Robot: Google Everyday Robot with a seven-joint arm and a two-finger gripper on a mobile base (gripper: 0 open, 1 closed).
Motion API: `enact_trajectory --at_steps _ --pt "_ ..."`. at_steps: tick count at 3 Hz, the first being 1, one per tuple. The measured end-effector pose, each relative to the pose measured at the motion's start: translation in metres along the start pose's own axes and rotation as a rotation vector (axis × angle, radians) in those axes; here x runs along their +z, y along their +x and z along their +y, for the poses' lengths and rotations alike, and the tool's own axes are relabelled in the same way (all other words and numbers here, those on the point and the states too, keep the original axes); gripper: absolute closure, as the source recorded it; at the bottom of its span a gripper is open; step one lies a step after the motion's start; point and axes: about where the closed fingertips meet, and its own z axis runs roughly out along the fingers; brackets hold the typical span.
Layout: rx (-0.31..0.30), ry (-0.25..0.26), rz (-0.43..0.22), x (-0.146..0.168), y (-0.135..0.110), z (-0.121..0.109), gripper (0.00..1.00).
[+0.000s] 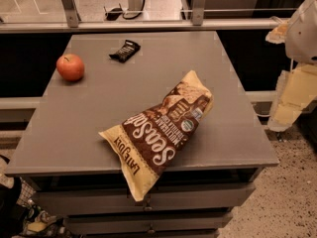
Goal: Move brown chip bag near rxbar chocolate
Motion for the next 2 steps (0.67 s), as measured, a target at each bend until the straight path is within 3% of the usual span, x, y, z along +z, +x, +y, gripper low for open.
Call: enact_trajectory --at_steps 1,2 --pt "0.0 0.0 0.0 0.0 0.0 0.0 0.0" --pt "-0.096 -0.036 -0.07 0.015 -0.029 -0.007 0.0"
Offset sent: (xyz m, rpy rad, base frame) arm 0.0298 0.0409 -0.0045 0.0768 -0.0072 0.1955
